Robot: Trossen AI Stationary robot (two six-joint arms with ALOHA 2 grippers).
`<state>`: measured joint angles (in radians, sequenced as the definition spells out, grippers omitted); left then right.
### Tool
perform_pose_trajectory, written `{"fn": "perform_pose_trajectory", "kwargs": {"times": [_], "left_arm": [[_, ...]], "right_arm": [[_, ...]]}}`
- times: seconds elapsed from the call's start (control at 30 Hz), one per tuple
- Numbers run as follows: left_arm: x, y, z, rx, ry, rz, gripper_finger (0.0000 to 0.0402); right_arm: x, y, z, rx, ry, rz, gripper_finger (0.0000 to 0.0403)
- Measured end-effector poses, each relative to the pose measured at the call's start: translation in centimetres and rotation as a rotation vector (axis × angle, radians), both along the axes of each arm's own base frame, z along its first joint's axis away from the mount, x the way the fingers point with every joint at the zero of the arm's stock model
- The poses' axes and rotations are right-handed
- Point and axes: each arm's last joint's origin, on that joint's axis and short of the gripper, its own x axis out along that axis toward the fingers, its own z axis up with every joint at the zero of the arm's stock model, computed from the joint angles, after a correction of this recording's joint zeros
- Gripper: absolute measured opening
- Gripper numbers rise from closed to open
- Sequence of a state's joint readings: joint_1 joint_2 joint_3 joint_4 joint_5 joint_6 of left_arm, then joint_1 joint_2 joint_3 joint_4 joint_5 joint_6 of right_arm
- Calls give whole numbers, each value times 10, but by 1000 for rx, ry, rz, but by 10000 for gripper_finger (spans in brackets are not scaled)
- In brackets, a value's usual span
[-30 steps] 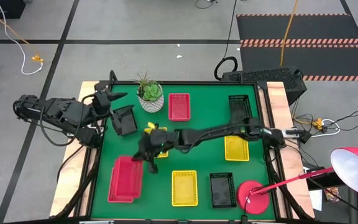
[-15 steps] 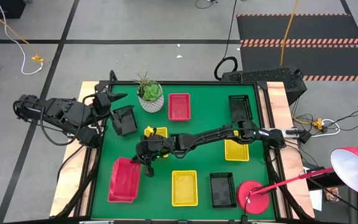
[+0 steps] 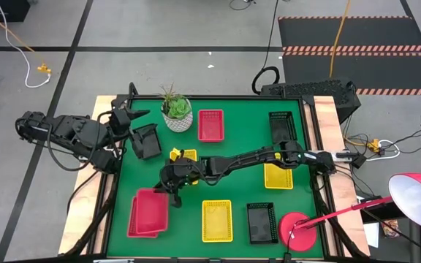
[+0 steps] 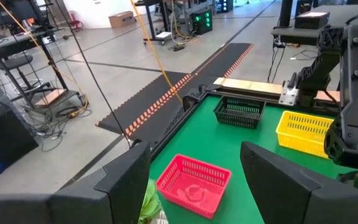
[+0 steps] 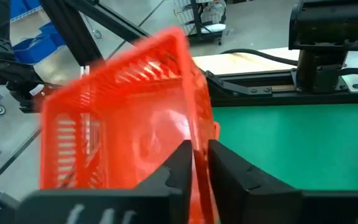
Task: Stack baskets by color
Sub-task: Stack the middle right red bin on top of the bottom left red bin
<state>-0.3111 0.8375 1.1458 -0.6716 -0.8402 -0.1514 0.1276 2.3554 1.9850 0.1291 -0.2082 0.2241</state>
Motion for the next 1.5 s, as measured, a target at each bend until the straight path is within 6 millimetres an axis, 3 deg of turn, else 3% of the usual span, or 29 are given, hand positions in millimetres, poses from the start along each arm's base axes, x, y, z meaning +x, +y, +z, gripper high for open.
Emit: {"fn": "perform_pose_trajectory", "kwargs": {"times": [0.33, 0.6, 0.7, 0.93, 1.17, 1.3, 1.5], "left_arm": [[-1, 0, -4, -20, 21, 11, 253], [-1, 0, -4, -23, 19, 11, 253], [1, -2, -5, -34, 34, -30, 253], [20, -17, -14, 24, 119, -116, 253], [50, -50, -38, 170, 304, -248, 253], [65, -67, -51, 105, 325, -247, 253], [79, -88, -78, -17, 411, -205, 253]], "right_arm": [[0, 0, 0, 0, -3, -1, 144], [-4, -4, 0, -37, 57, 10, 153], [-16, -12, 13, -94, 151, 19, 153], [-71, -26, 91, -266, 267, 15, 153], [-154, -22, 152, -451, 431, -158, 153], [-203, -22, 156, -432, 454, -362, 153], [-256, -35, 122, -342, 356, -574, 153]]}}
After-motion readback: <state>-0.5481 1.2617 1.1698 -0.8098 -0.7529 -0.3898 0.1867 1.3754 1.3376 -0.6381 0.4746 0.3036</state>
